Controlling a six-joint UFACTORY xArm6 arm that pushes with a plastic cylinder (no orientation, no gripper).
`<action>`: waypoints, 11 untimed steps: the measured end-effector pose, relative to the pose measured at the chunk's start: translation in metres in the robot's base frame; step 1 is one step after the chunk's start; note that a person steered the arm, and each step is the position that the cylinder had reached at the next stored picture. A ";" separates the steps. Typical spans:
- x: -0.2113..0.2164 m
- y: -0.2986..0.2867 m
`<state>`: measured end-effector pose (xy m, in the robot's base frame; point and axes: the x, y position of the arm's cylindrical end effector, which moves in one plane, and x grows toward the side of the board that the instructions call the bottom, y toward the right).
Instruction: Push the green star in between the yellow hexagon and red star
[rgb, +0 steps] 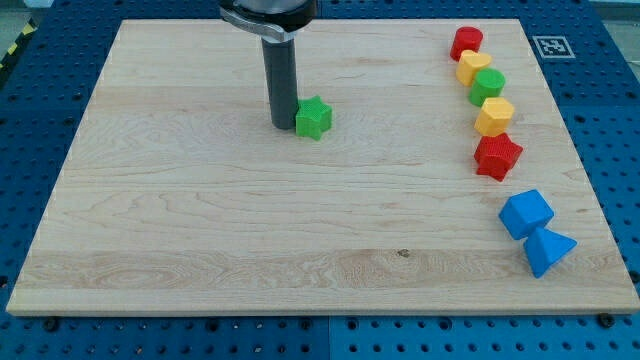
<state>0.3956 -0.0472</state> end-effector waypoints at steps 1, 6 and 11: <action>0.000 0.011; -0.010 -0.007; -0.003 0.123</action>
<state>0.3930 0.0756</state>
